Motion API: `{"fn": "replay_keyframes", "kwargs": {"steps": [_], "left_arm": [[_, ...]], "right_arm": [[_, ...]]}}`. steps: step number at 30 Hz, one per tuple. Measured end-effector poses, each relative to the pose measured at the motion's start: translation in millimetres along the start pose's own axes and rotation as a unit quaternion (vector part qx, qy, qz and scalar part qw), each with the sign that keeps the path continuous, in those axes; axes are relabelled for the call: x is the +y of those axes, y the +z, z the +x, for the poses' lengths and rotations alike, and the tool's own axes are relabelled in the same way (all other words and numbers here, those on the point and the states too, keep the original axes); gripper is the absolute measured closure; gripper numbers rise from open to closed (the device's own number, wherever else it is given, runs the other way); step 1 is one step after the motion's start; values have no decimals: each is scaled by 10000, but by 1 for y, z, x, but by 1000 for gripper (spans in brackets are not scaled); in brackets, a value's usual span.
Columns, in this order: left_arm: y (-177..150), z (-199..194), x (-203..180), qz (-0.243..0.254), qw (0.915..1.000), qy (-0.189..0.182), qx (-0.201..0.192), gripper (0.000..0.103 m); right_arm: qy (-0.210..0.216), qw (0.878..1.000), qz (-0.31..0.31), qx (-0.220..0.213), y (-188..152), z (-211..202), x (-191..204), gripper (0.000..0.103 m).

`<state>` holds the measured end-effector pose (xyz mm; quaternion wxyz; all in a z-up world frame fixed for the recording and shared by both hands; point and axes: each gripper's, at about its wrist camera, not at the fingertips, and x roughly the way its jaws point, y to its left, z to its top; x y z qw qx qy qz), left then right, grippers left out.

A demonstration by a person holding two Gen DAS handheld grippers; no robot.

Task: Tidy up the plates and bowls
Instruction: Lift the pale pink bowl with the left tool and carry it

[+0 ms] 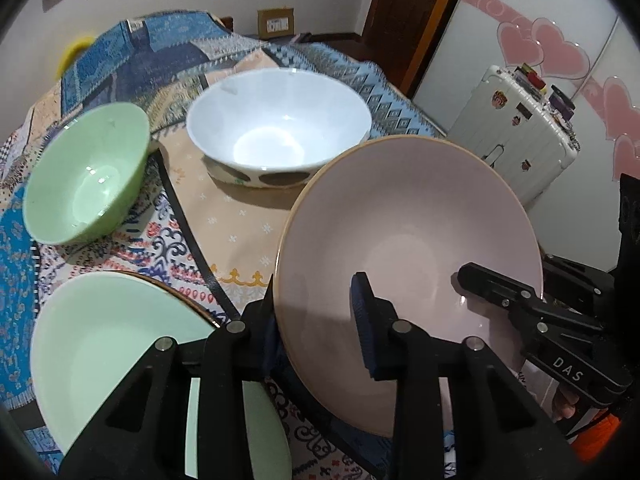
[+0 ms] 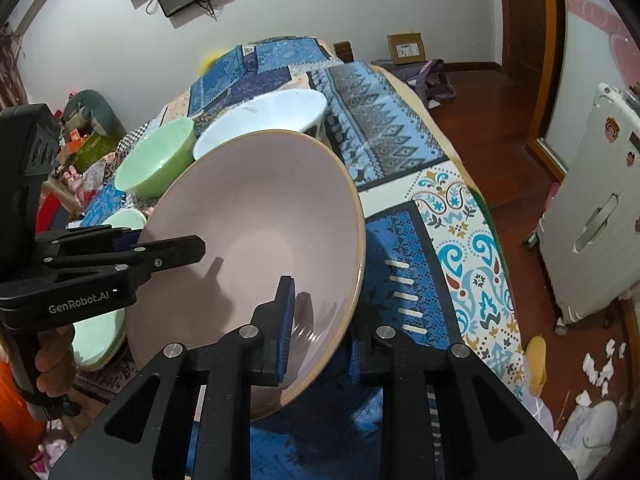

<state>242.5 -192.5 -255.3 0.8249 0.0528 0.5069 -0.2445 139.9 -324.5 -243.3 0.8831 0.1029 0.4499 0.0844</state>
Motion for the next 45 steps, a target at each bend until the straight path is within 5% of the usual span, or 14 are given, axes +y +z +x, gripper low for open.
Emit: {"fn": "replay_keyframes", "kwargs": {"steps": [20,45], "left_arm": [[-25,-113,27,-363,9949,158,-928,70],[-101,-208,111,-1214,9784,894,-1415,70]], "right_arm": [[232,9968,-476,-606,16,-41,69,83],[977,9844,-1308,-662,16,-27,183,83]]}}
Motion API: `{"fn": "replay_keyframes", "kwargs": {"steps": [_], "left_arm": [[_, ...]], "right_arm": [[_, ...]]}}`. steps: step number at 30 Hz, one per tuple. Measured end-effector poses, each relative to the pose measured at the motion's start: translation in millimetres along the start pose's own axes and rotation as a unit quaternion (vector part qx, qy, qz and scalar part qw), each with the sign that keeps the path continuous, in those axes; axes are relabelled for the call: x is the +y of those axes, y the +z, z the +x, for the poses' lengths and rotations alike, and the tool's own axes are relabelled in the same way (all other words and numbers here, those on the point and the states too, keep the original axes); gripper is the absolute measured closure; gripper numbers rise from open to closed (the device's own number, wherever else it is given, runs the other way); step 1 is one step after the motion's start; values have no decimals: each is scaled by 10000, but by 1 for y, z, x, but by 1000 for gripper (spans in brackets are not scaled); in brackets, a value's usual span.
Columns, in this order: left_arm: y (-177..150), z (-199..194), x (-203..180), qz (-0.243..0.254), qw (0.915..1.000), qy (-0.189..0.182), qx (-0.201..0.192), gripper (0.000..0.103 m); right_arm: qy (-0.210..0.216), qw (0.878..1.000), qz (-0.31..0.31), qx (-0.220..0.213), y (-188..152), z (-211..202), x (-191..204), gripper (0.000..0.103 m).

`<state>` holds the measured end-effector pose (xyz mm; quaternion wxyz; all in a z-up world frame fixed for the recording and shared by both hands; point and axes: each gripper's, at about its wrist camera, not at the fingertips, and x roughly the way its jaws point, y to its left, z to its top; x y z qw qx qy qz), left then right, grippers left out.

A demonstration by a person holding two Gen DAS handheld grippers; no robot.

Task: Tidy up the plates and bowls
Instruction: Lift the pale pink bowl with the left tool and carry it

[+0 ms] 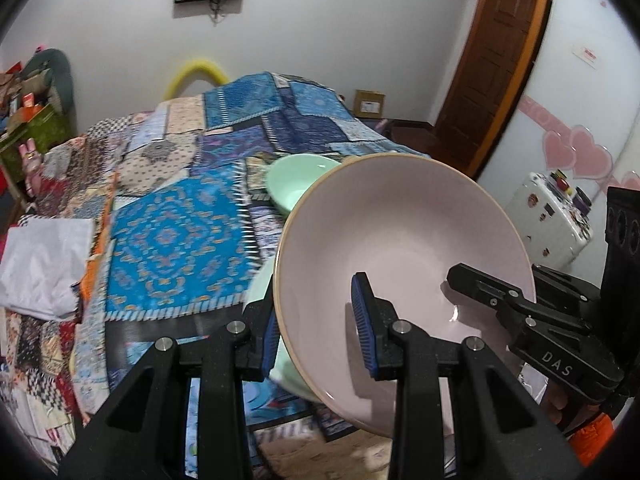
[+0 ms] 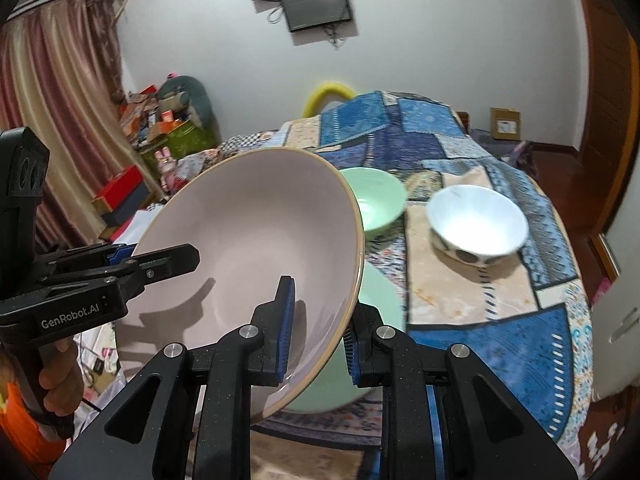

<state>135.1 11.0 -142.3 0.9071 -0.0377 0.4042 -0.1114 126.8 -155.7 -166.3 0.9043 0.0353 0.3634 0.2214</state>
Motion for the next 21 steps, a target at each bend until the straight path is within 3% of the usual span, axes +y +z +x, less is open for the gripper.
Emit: {"fn": "replay_keyframes", "kwargs": {"steps": [21], "left_arm": [[-35,-35,86,-540,9967,607,0,70]], "right_arm": [[626,9964,-481,314,4,46,70,83]]}}
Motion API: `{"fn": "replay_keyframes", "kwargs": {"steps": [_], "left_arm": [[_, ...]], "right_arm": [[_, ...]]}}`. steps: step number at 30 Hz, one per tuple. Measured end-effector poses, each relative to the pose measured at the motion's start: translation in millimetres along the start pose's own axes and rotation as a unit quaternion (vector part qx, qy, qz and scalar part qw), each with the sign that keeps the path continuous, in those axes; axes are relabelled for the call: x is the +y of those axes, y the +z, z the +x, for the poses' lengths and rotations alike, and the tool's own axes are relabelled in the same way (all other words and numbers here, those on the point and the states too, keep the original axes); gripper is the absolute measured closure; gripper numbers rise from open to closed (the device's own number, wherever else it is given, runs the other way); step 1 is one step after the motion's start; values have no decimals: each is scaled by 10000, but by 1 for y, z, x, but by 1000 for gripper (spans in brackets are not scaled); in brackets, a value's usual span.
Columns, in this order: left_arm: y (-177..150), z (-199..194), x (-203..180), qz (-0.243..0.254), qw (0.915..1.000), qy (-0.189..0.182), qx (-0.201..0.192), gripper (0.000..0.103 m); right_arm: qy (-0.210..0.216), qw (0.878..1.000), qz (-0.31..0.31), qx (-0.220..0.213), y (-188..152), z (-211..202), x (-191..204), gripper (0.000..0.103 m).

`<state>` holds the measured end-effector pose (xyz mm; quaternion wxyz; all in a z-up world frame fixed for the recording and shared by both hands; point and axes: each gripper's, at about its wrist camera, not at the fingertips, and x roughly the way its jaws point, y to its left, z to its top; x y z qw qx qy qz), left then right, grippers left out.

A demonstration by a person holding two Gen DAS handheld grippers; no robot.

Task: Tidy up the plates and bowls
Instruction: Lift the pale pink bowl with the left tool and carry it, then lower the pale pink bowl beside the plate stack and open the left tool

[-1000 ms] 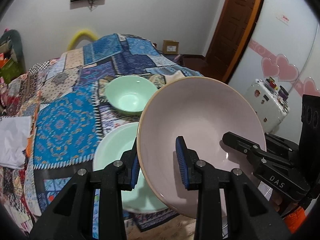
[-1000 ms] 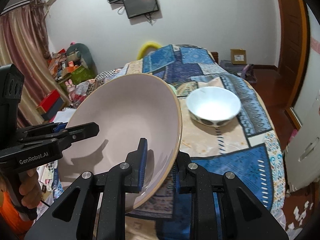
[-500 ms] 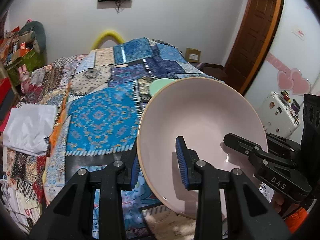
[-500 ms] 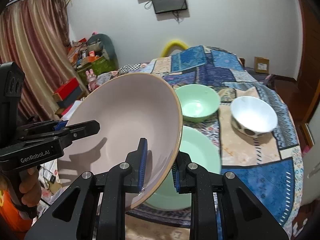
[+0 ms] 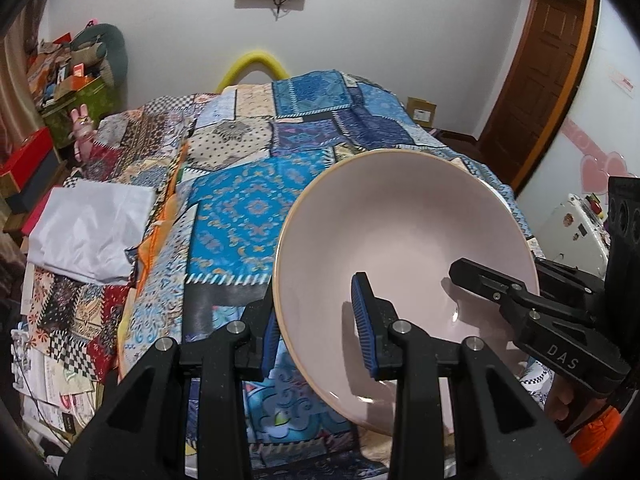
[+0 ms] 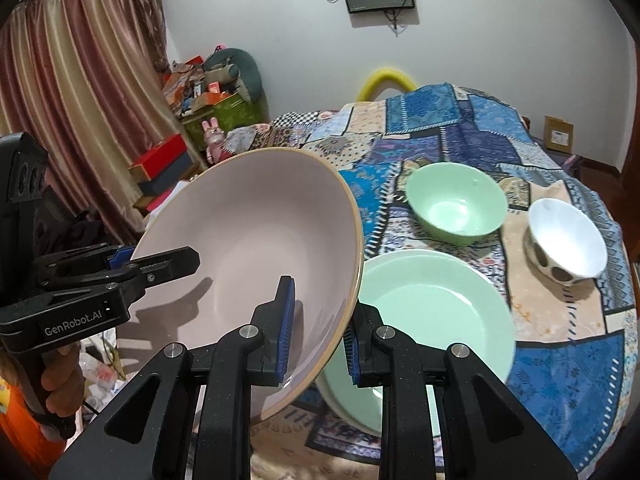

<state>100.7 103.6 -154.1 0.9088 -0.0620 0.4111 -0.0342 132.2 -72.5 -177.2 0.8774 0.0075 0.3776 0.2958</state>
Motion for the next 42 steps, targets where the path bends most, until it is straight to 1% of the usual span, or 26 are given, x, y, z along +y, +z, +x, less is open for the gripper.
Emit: {"fn": "replay_keyframes", "kwargs": {"steps": [12,18,42], "left_arm": [[-15,22,36,-314,9989,117,316,70],[-22,33,52,-443,9980,110,441,70],[-44,80,90,-801,9918,181,976,70]], "right_arm": [[160,9992,-85,347,-3,33,17,83],[209,9982,-114,556,-8,50,22,83],[275,9900,-261,1361,-24,110,31,83]]}}
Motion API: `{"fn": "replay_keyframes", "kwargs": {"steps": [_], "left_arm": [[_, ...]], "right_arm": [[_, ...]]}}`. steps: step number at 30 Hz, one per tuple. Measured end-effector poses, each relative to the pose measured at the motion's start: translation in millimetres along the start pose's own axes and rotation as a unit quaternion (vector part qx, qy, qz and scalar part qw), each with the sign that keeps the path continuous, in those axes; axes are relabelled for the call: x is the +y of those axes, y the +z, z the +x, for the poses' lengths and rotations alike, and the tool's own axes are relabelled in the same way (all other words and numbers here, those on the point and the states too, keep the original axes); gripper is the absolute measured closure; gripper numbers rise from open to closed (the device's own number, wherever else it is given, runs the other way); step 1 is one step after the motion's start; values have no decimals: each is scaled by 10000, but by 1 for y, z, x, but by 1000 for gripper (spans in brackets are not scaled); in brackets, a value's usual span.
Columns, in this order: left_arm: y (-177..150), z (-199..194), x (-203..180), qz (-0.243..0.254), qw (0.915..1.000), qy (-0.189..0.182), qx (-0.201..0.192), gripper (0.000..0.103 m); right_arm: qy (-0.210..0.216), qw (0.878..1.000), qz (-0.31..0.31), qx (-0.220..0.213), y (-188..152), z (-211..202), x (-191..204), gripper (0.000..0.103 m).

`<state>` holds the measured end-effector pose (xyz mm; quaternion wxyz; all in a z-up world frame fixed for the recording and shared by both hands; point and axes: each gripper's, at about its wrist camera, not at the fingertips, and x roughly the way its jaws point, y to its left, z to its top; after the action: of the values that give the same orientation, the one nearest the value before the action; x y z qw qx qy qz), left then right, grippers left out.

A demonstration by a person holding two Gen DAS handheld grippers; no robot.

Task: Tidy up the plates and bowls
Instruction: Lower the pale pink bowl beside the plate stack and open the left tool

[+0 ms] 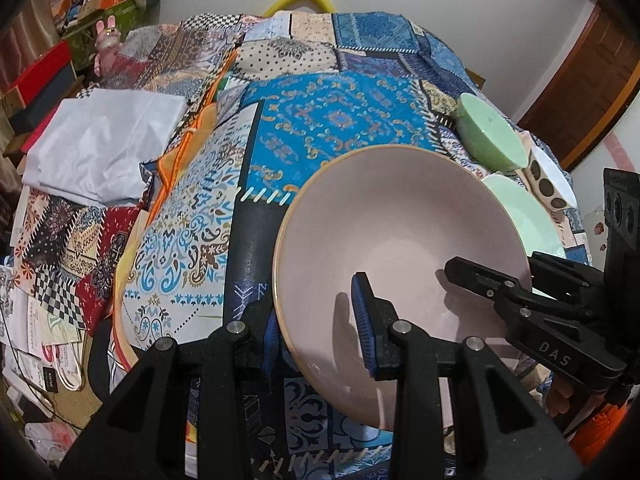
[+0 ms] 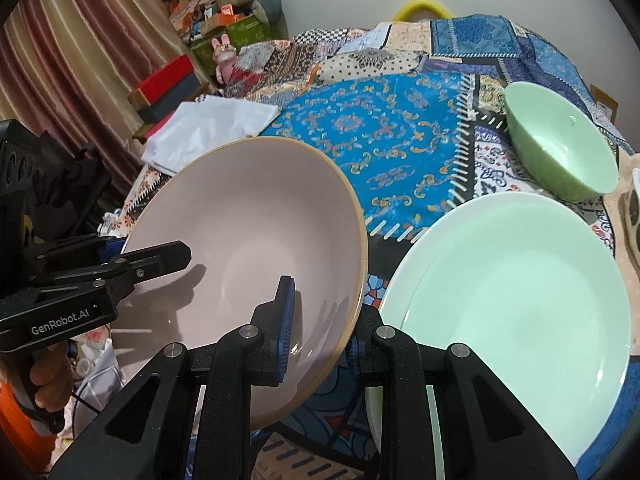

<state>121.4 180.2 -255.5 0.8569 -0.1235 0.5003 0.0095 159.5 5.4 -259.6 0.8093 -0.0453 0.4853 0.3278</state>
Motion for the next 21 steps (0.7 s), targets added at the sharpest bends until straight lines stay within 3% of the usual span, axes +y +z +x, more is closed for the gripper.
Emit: {"fn": "replay_keyframes", "kwargs": {"steps": [11,21], "left_arm": [[-6,19,11,-135,9995,56,275,70],[-2,-4,4,21,9994,313,-108,70]], "right_arm": [[-22,9997,-60,237,-1,14,0,81],[-199,9998,-59,-56,1,-7,-4,79]]}}
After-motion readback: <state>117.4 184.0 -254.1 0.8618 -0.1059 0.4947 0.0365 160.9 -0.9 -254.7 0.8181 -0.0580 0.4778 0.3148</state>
